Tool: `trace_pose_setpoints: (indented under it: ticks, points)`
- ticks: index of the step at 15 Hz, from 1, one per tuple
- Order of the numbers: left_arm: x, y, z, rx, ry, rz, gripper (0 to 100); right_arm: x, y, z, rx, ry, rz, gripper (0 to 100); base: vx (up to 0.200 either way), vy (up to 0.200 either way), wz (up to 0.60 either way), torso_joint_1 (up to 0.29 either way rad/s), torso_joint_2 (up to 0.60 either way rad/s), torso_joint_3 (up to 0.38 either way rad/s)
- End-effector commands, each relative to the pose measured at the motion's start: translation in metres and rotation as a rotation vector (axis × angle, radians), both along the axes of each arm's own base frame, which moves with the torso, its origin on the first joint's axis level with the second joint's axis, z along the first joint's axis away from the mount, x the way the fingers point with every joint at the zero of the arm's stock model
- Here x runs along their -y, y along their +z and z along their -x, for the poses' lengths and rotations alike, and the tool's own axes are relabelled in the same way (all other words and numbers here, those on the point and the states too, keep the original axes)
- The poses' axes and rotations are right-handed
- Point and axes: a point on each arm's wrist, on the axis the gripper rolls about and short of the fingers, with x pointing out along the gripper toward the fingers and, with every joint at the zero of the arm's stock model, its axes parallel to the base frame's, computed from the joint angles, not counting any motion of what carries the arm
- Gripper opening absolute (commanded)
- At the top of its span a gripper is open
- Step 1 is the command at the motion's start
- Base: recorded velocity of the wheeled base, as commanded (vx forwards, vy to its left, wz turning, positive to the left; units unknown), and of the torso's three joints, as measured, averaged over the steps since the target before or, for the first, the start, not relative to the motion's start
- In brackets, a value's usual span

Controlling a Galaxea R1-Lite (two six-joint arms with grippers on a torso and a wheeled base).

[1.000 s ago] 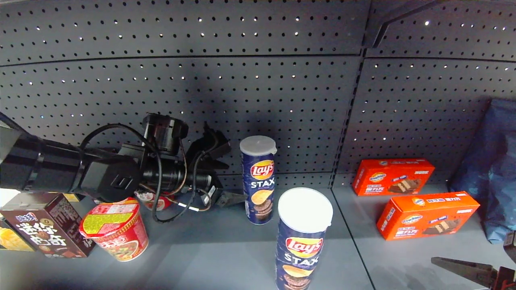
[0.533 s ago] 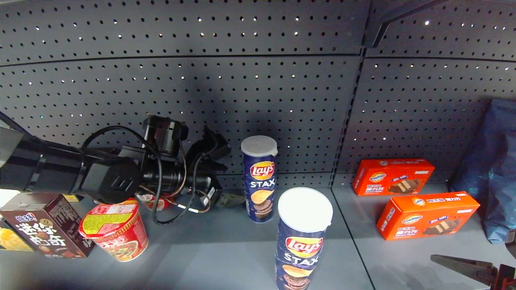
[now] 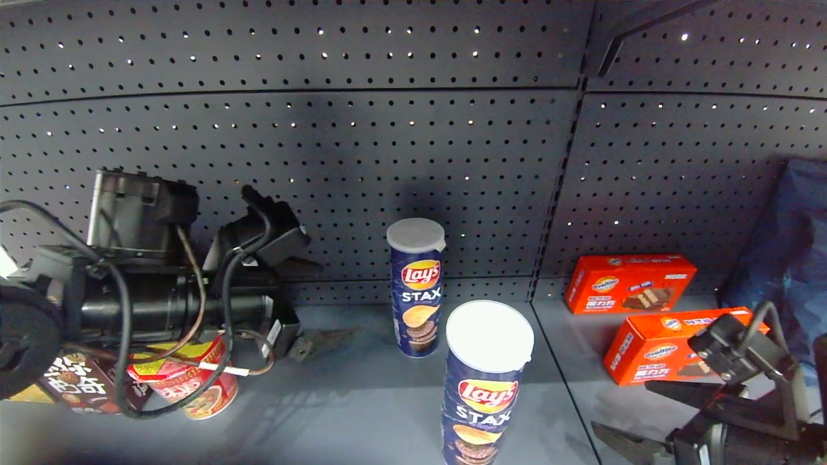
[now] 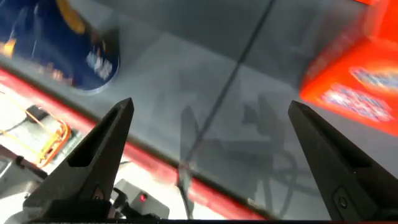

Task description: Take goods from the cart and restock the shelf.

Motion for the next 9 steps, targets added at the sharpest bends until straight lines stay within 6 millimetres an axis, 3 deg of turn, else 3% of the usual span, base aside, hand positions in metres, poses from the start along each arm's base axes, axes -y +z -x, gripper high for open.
trace_pose_setpoints:
  ticks: [1, 5, 9]
  points:
    - [-0.018, 0.01, 0.043, 0.054, 0.029, 0.012, 100, -0.032, -0.007, -0.025, -0.065, -0.01, 0.031, 100, 0.0, 0.0, 0.0, 0.0, 0.0, 0.0]
    - [-0.027, 0.008, 0.067, 0.042, 0.077, 0.045, 100, -0.06, -0.01, -0.021, -0.086, 0.006, 0.025, 100, 0.0, 0.0, 0.0, 0.0, 0.0, 0.0]
    - [-0.031, 0.015, 0.067, 0.057, 0.121, 0.072, 100, -0.071, -0.012, -0.026, -0.084, 0.005, 0.042, 100, 0.0, 0.0, 0.0, 0.0, 0.0, 0.0]
